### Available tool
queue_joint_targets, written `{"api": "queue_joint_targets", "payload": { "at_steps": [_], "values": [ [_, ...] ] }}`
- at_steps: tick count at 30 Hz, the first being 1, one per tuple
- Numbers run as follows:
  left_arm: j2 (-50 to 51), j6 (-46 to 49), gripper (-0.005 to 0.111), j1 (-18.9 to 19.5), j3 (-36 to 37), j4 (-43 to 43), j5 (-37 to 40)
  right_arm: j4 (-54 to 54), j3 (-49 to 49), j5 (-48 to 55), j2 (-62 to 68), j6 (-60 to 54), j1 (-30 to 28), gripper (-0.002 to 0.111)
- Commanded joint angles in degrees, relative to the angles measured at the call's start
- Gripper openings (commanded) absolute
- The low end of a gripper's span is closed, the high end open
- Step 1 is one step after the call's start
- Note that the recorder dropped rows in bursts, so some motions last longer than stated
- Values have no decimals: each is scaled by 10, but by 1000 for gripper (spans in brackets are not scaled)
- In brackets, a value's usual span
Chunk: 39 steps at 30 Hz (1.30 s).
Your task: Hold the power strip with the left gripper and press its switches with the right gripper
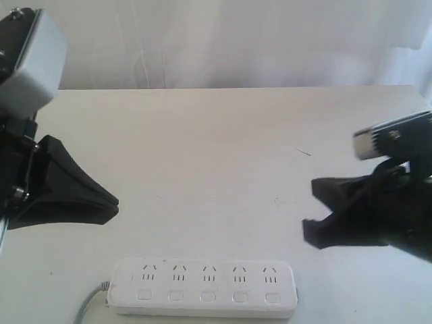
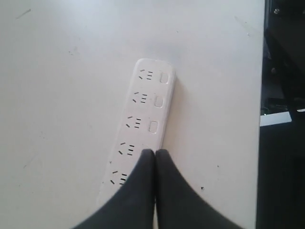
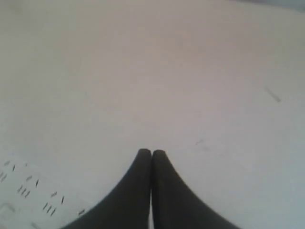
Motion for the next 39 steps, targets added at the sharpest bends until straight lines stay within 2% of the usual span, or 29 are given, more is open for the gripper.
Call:
{"api": "queue_joint_targets", "payload": {
  "at_steps": [1, 9, 15, 21, 26, 30, 37, 39],
  "values": [
    [-5, -7, 0, 0, -1, -11, -33, 0, 0, -2, -100, 4, -67, 0],
    [-5, -7, 0, 0, 0, -11, -84, 0, 0, 1, -271, 4, -207, 0],
    [-5, -7, 0, 0, 7, -11, -106, 0, 0, 28, -420, 4, -275, 0],
    [-9, -4, 0, 0, 7, -3, -146, 0, 0, 33, -536, 4, -287, 0],
    [-44, -23, 0, 0, 14, 28, -181, 0, -4, 35, -537, 4, -287, 0],
    [-112, -65, 0, 0, 43, 50, -218, 0, -2, 31, -537, 4, -287, 0],
    [-272, -198, 0, 0, 136, 191, -164, 0, -2, 30, -537, 4, -287, 0],
    [-317, -227, 0, 0, 163, 205, -156, 0, -2, 30, -537, 4, -287, 0]
  ]
}}
